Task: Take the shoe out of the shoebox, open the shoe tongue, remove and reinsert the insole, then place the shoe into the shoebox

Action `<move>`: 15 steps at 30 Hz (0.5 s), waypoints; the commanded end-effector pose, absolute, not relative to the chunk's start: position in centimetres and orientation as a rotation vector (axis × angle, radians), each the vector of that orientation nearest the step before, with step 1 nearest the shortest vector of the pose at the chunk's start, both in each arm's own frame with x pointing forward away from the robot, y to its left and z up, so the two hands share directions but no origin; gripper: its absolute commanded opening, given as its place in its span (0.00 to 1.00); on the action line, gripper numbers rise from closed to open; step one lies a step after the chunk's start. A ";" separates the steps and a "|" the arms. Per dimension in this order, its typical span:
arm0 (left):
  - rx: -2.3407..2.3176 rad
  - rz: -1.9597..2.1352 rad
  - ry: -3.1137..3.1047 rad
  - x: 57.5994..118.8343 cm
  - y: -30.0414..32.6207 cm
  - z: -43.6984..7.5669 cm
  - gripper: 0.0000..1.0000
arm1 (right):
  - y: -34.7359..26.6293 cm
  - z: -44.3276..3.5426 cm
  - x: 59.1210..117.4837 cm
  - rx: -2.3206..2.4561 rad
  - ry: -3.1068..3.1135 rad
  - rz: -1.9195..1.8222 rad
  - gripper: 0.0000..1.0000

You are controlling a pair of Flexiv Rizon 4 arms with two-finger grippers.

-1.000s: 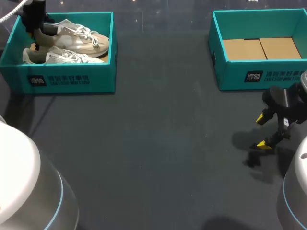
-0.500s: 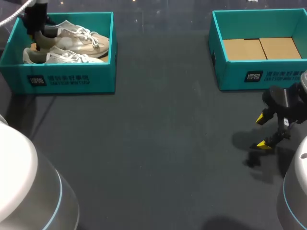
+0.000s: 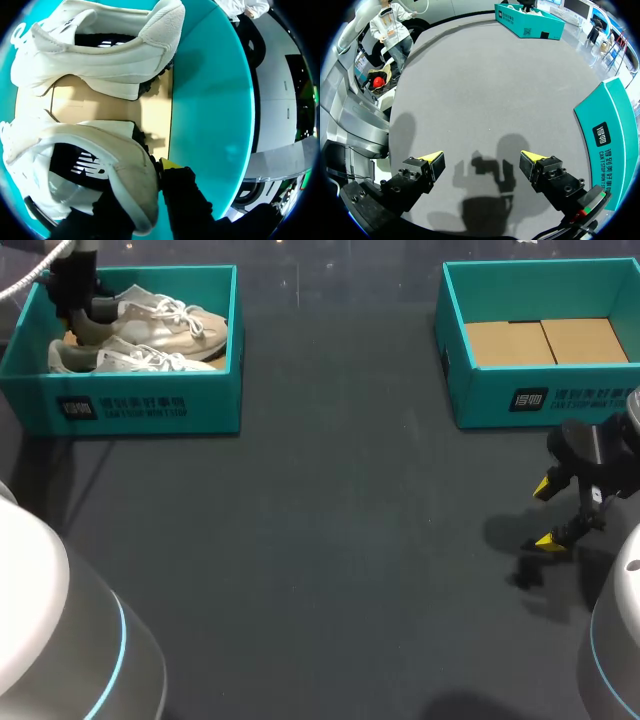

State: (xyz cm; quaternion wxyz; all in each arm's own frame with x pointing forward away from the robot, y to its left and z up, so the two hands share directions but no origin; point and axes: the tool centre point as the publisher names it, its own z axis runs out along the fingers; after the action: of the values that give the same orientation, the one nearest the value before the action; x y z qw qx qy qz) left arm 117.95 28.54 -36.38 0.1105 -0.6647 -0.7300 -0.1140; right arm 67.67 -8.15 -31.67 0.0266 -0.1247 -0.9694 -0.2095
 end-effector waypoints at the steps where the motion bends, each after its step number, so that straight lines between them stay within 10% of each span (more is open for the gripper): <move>1: -1.949 -0.324 -2.145 118.5 28.5 -36.7 0.22 | -8.2 -31.6 67.5 -0.386 -2.998 -0.647 1.00; 15: -1.961 -0.315 -2.173 118.5 28.5 -35.7 0.69 | -8.2 -31.6 67.5 -0.386 -2.998 -0.647 1.00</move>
State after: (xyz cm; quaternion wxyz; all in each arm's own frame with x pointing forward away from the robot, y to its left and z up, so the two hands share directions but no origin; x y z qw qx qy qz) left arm 118.48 28.35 -36.21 0.0992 -0.6622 -0.7348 -0.1086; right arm 67.67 -8.15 -31.67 0.0266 -0.1247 -0.9694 -0.2095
